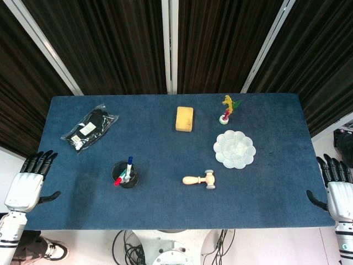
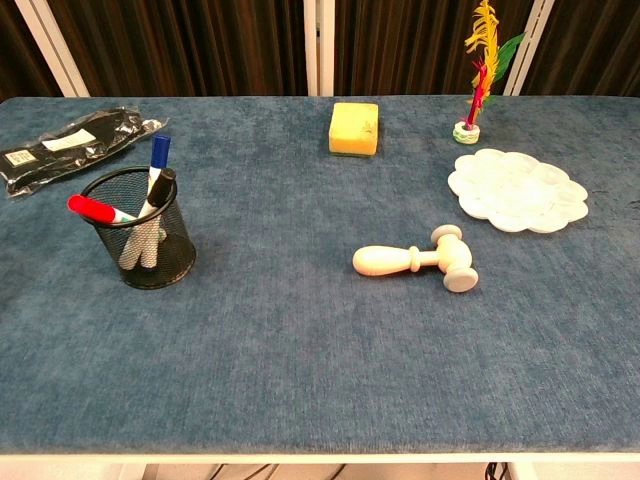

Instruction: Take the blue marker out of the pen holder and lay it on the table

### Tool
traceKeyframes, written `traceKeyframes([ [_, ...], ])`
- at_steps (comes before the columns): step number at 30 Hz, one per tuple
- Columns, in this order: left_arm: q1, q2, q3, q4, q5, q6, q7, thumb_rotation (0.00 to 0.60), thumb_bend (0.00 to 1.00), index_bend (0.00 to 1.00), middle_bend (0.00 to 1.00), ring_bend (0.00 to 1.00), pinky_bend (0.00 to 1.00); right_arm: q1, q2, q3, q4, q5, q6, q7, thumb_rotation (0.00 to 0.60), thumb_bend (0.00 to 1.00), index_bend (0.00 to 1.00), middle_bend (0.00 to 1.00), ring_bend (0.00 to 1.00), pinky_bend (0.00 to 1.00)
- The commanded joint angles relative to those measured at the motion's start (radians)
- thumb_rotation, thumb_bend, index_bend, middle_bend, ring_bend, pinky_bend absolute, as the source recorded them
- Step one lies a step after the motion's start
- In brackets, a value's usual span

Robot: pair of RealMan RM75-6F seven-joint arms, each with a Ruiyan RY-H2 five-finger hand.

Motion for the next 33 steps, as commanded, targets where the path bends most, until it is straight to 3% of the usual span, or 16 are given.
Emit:
traceKeyframes([
  [1, 0.000, 0.001, 0.000, -0.001, 0.000, 0.001, 0.000, 0.600, 0.09, 0.06, 0.03, 0.00, 0.07, 0.000, 0.001, 0.001, -0.002, 0.003, -0.002, -0.001, 0.600, 0.18, 0.00, 0.00, 0.00, 0.00],
  [26, -0.017, 0.019, -0.011, -0.031, 0.004, -0.007, 0.010, 0.600, 0.10, 0.08, 0.03, 0.00, 0.08, 0.028, 0.014, 0.022, -0.029, 0.017, -0.030, -0.023, 0.600, 0.18, 0.00, 0.00, 0.00, 0.00],
  [33, -0.071, 0.068, -0.026, -0.101, 0.043, -0.055, -0.008, 0.600, 0.12, 0.08, 0.03, 0.00, 0.09, 0.025, 0.020, 0.013, -0.035, 0.014, -0.032, -0.028, 0.600, 0.18, 0.00, 0.00, 0.00, 0.00],
])
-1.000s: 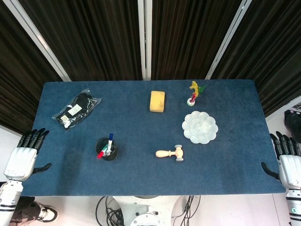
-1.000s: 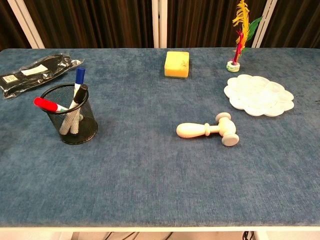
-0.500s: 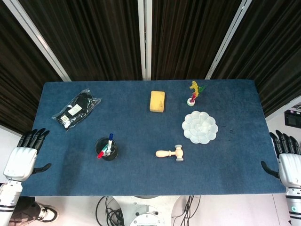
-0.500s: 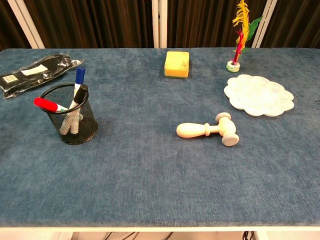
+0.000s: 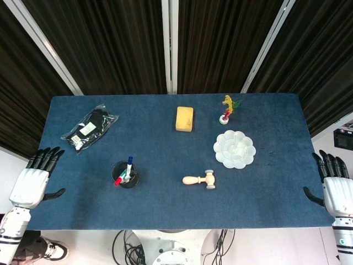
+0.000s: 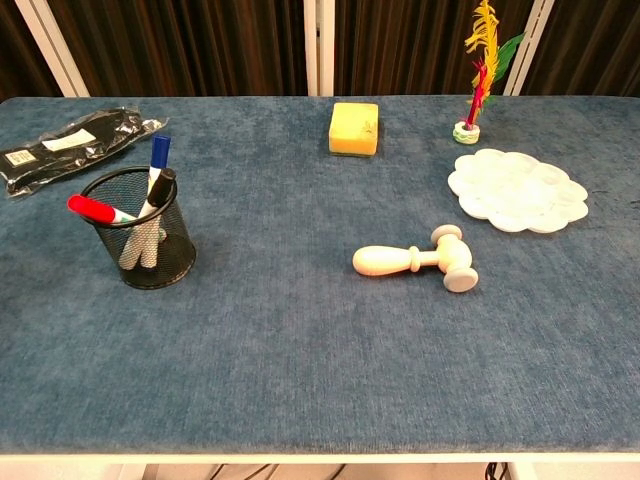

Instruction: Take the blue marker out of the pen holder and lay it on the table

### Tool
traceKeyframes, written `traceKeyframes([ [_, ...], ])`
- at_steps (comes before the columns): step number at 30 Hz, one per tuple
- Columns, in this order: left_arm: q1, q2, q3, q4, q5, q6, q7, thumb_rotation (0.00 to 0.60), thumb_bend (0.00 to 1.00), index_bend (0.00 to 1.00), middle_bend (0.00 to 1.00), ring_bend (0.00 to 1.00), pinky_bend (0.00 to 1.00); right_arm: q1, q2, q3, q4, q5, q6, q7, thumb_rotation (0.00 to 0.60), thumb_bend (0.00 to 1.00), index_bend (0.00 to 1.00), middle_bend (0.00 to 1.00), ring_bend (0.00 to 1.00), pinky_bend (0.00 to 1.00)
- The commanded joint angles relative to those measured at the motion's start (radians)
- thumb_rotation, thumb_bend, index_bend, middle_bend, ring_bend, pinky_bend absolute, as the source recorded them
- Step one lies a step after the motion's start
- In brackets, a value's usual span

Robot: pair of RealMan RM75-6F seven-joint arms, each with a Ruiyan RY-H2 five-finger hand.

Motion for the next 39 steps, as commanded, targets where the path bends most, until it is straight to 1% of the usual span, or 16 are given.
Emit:
traceKeyframes([
  [1, -0.042, 0.033, -0.018, -0.049, 0.020, -0.038, -0.010, 0.600, 0.12, 0.08, 0.04, 0.00, 0.09, -0.003, 0.002, -0.002, -0.001, 0.001, 0.002, 0.003, 0.600, 0.18, 0.00, 0.00, 0.00, 0.00],
  [5, -0.121, 0.068, -0.052, -0.109, 0.014, -0.131, 0.006, 0.600, 0.12, 0.09, 0.04, 0.00, 0.10, -0.004, 0.006, -0.004, -0.005, -0.002, 0.004, 0.000, 0.600, 0.18, 0.00, 0.00, 0.00, 0.00],
  [6, -0.150, 0.071, -0.065, -0.122, 0.002, -0.168, 0.018, 0.600, 0.12, 0.09, 0.04, 0.00, 0.10, -0.004, 0.006, -0.005, -0.007, -0.003, 0.004, -0.002, 0.600, 0.18, 0.00, 0.00, 0.00, 0.00],
  [8, -0.199, 0.066, -0.089, -0.134, -0.029, -0.229, 0.027, 0.600, 0.12, 0.09, 0.04, 0.00, 0.12, -0.003, 0.007, -0.007, -0.012, -0.007, 0.003, -0.006, 0.600, 0.18, 0.00, 0.00, 0.00, 0.00],
  [12, -0.324, 0.043, -0.142, -0.137, -0.115, -0.393, 0.018, 0.600, 0.12, 0.09, 0.05, 0.00, 0.14, -0.001, 0.012, -0.007, -0.029, -0.014, 0.009, -0.020, 0.600, 0.18, 0.00, 0.00, 0.00, 0.00],
  [13, -0.352, 0.039, -0.153, -0.134, -0.135, -0.429, 0.023, 0.600, 0.12, 0.09, 0.06, 0.00, 0.14, -0.002, 0.013, -0.006, -0.032, -0.014, 0.012, -0.022, 0.600, 0.18, 0.00, 0.00, 0.00, 0.00],
  [16, -0.439, 0.022, -0.186, -0.123, -0.199, -0.527, 0.059, 0.600, 0.13, 0.10, 0.16, 0.00, 0.15, -0.005, 0.018, -0.005, -0.040, -0.014, 0.021, -0.035, 0.600, 0.18, 0.00, 0.00, 0.00, 0.00],
  [17, -0.462, 0.015, -0.195, -0.120, -0.221, -0.552, 0.065, 0.600, 0.14, 0.11, 0.18, 0.00, 0.15, -0.007, 0.019, -0.005, -0.043, -0.014, 0.022, -0.036, 0.600, 0.18, 0.00, 0.00, 0.00, 0.00],
  [19, -0.514, 0.002, -0.211, -0.111, -0.276, -0.612, 0.073, 0.600, 0.15, 0.14, 0.18, 0.02, 0.16, -0.009, 0.022, -0.004, -0.046, -0.010, 0.025, -0.035, 0.600, 0.18, 0.00, 0.00, 0.00, 0.00],
  [21, -0.568, -0.002, -0.216, -0.093, -0.337, -0.686, 0.084, 0.600, 0.20, 0.17, 0.20, 0.04, 0.18, -0.010, 0.025, -0.002, -0.048, -0.004, 0.024, -0.035, 0.600, 0.18, 0.00, 0.00, 0.00, 0.00],
  [24, -0.648, 0.003, -0.214, -0.058, -0.444, -0.790, 0.112, 0.600, 0.29, 0.18, 0.22, 0.04, 0.17, -0.009, 0.026, -0.001, -0.050, 0.005, 0.019, -0.036, 0.600, 0.18, 0.00, 0.00, 0.00, 0.00],
  [28, -0.736, 0.010, -0.195, -0.025, -0.580, -0.871, 0.139, 0.600, 0.35, 0.22, 0.21, 0.04, 0.17, -0.008, 0.025, -0.003, -0.045, 0.014, 0.008, -0.033, 0.600, 0.18, 0.00, 0.00, 0.00, 0.00],
  [31, -0.803, 0.025, -0.172, -0.011, -0.681, -0.931, 0.136, 0.600, 0.37, 0.24, 0.21, 0.04, 0.17, -0.007, 0.026, 0.000, -0.046, 0.024, 0.002, -0.035, 0.600, 0.18, 0.00, 0.00, 0.00, 0.00],
  [33, -0.848, 0.037, -0.146, -0.004, -0.738, -0.965, 0.138, 0.600, 0.37, 0.25, 0.21, 0.04, 0.17, -0.007, 0.028, 0.002, -0.049, 0.026, 0.006, -0.036, 0.600, 0.18, 0.00, 0.00, 0.00, 0.00],
  [36, -0.906, 0.045, -0.105, 0.002, -0.797, -1.000, 0.138, 0.600, 0.37, 0.27, 0.21, 0.04, 0.17, -0.008, 0.029, 0.004, -0.052, 0.025, 0.011, -0.037, 0.600, 0.18, 0.00, 0.00, 0.00, 0.00],
  [39, -0.953, 0.049, -0.059, 0.007, -0.834, -1.018, 0.141, 0.600, 0.36, 0.27, 0.21, 0.04, 0.17, -0.008, 0.027, 0.003, -0.052, 0.026, 0.010, -0.038, 0.600, 0.18, 0.00, 0.00, 0.00, 0.00],
])
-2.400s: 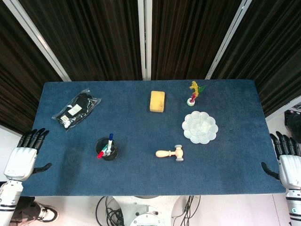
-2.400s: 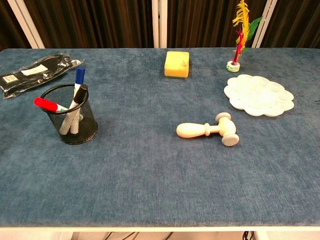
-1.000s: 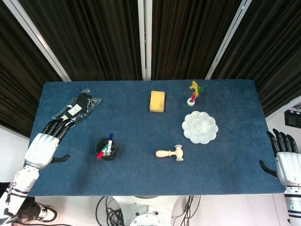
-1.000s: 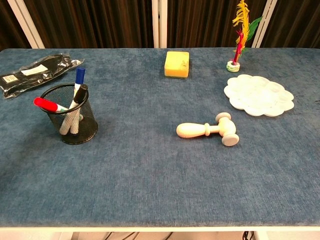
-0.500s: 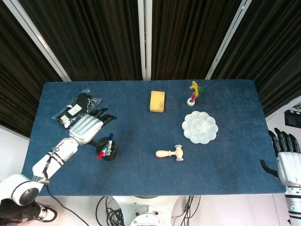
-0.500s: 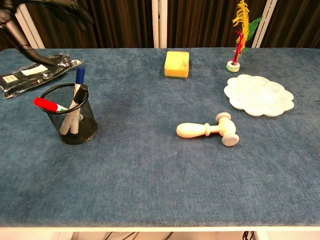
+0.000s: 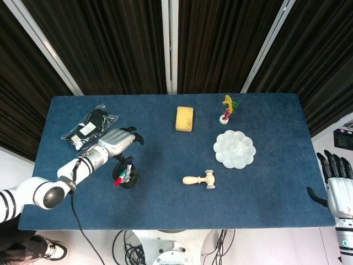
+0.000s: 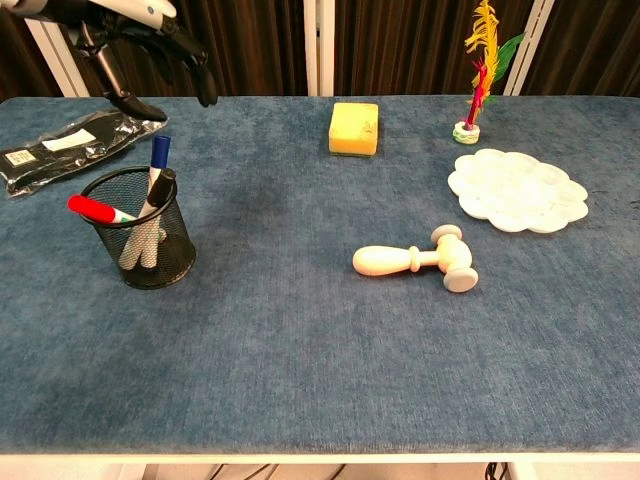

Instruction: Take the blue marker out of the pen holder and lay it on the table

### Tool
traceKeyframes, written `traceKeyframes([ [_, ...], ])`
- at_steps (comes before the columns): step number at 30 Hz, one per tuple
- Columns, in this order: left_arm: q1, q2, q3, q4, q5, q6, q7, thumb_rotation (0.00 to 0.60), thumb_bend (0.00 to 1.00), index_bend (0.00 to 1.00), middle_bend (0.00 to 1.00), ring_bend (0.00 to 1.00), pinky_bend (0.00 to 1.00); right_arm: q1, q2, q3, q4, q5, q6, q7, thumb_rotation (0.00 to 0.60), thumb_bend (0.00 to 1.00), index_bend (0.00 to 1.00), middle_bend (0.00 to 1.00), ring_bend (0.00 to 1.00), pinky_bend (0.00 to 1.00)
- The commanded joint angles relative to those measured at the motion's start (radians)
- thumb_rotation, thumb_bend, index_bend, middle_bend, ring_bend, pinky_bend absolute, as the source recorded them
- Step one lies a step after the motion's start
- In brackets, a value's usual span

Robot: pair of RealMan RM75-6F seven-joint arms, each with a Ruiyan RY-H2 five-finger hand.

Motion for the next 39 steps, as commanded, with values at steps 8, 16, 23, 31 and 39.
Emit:
traceKeyframes([
  [8, -0.128, 0.010, 0.134, 0.016, -0.087, -0.031, -0.006, 0.600, 0.36, 0.28, 0.21, 0.04, 0.17, 0.000, -0.005, -0.001, 0.005, 0.003, -0.002, -0.002, 0.600, 0.18, 0.00, 0.00, 0.00, 0.00],
  [16, -0.188, -0.011, 0.210, 0.041, -0.116, -0.036, -0.015, 0.600, 0.30, 0.30, 0.21, 0.04, 0.17, -0.002, -0.005, -0.002, 0.009, 0.008, -0.004, 0.002, 0.600, 0.18, 0.00, 0.00, 0.00, 0.00],
  [23, -0.208, -0.020, 0.238, 0.045, -0.114, -0.020, -0.037, 0.600, 0.26, 0.32, 0.20, 0.04, 0.17, -0.001, -0.006, -0.002, 0.015, 0.011, -0.008, 0.007, 0.600, 0.18, 0.00, 0.00, 0.00, 0.00],
  [31, -0.215, -0.033, 0.245, 0.055, -0.100, -0.014, -0.069, 0.600, 0.26, 0.41, 0.21, 0.04, 0.17, 0.000, -0.008, -0.001, 0.021, 0.015, -0.012, 0.010, 0.600, 0.18, 0.00, 0.00, 0.00, 0.00],
  [39, -0.204, -0.027, 0.218, 0.067, -0.075, -0.064, -0.143, 0.600, 0.26, 0.42, 0.21, 0.04, 0.17, 0.002, -0.008, -0.001, 0.025, 0.021, -0.021, 0.014, 0.600, 0.18, 0.00, 0.00, 0.00, 0.00],
])
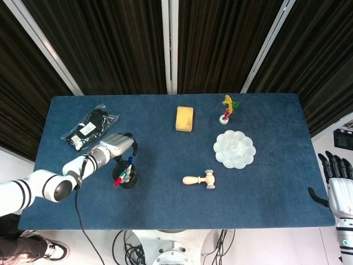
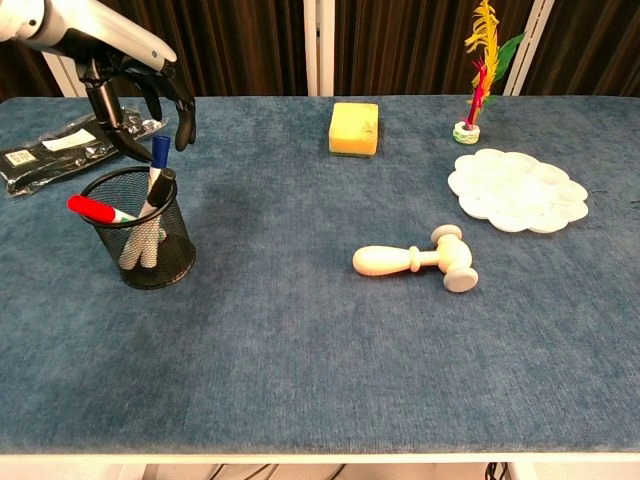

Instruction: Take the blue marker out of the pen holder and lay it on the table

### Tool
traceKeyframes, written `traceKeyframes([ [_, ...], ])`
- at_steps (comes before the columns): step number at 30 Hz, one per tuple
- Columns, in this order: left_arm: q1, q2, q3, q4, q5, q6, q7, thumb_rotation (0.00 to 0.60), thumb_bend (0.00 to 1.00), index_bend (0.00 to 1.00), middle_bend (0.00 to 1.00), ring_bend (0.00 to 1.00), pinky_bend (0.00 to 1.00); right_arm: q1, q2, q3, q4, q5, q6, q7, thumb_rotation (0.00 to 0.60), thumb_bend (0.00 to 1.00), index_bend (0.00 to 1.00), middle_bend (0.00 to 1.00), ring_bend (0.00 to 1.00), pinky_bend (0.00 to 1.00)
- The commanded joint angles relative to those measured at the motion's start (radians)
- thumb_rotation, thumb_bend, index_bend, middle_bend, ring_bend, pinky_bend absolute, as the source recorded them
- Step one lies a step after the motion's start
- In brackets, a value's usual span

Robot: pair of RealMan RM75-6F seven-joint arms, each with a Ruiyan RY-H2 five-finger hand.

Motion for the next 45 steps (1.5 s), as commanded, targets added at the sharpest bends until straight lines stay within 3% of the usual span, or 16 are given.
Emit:
traceKeyframes([
  [1, 0.010, 0.004, -0.014, 0.012, 0.020, -0.023, -0.030, 0.600, 0.26, 0.43, 0.21, 0.04, 0.17, 0.001, 0.000, -0.001, 0.001, 0.002, -0.004, 0.001, 0.600, 0.18, 0.00, 0.00, 0.00, 0.00],
  [18, 0.016, -0.007, -0.016, 0.042, 0.083, -0.043, -0.092, 0.600, 0.27, 0.47, 0.22, 0.04, 0.17, 0.001, 0.000, 0.000, 0.003, 0.005, -0.004, 0.003, 0.600, 0.18, 0.00, 0.00, 0.00, 0.00],
  [30, -0.008, -0.012, 0.015, 0.044, 0.080, -0.038, -0.099, 0.600, 0.31, 0.50, 0.24, 0.04, 0.17, 0.000, -0.001, -0.001, 0.003, 0.005, -0.003, -0.001, 0.600, 0.18, 0.00, 0.00, 0.00, 0.00],
  [45, -0.005, 0.001, 0.011, 0.031, 0.095, -0.038, -0.133, 0.600, 0.34, 0.56, 0.25, 0.04, 0.17, -0.002, -0.003, 0.000, 0.009, 0.004, 0.001, 0.004, 0.600, 0.18, 0.00, 0.00, 0.00, 0.00],
])
